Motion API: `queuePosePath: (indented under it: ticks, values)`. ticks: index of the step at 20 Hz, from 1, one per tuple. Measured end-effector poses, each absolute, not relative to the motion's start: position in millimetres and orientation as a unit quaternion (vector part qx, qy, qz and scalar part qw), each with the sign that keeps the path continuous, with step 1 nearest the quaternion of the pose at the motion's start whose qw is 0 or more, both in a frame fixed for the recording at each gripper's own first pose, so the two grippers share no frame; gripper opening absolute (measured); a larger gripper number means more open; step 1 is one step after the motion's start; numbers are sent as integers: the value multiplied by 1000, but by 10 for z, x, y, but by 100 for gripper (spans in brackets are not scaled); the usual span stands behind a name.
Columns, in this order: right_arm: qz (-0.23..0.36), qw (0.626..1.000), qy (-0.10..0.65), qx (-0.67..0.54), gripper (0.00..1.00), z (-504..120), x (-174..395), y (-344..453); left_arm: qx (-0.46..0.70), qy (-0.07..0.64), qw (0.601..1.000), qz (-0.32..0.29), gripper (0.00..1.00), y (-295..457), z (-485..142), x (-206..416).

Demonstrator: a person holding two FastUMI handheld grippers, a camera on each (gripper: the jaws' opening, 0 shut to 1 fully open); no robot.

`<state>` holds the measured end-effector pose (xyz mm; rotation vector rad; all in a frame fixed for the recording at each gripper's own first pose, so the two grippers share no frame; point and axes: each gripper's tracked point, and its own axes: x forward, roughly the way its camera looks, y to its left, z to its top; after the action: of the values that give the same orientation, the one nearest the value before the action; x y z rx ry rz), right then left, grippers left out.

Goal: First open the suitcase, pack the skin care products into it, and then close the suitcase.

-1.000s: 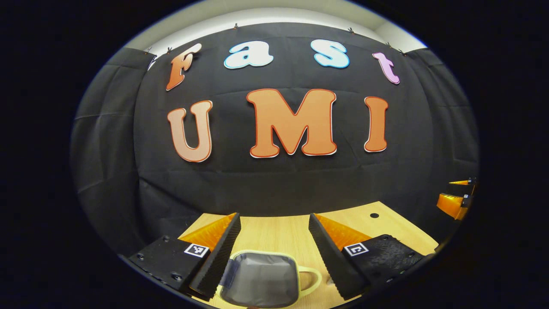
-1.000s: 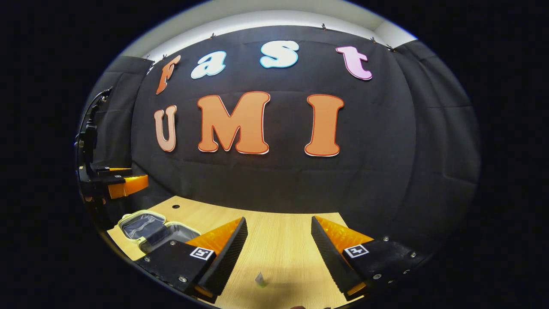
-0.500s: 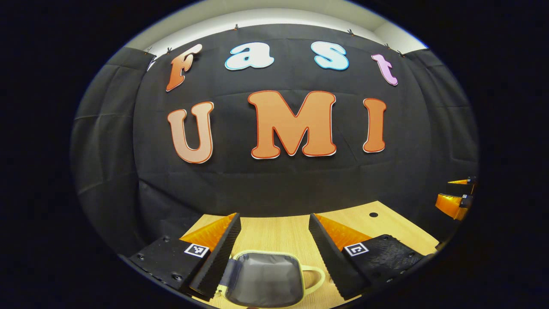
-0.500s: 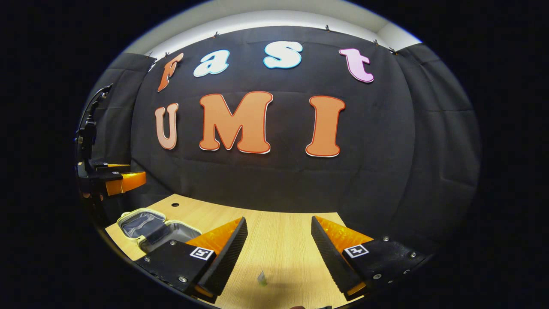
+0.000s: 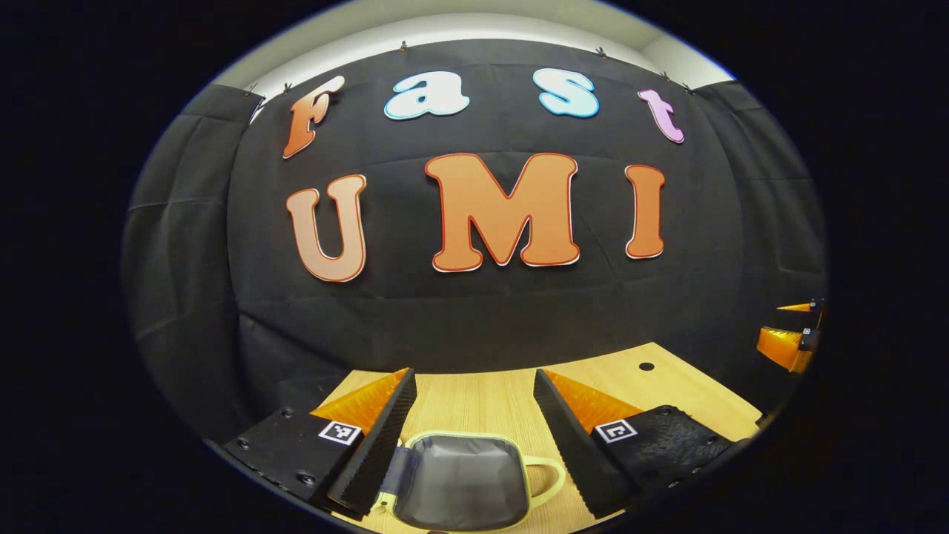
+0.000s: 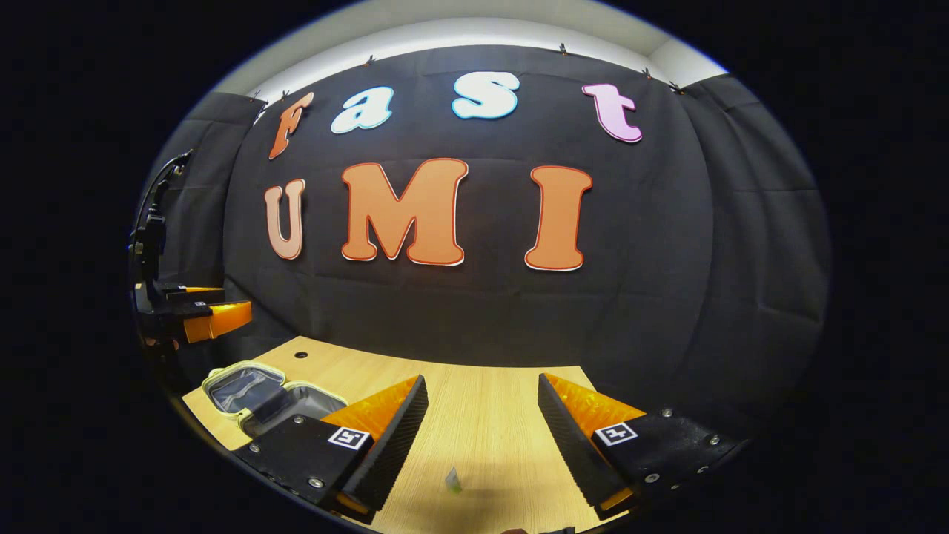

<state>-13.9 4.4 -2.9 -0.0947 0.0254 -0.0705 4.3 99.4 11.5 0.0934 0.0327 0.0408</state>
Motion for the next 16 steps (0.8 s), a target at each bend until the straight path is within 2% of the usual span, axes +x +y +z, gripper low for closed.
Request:
queuePosePath:
  ticks: [16]
  values:
    - [-42,998,15,-51,95,-56,-162,22,31,28,999,18,99,1026,33,64]
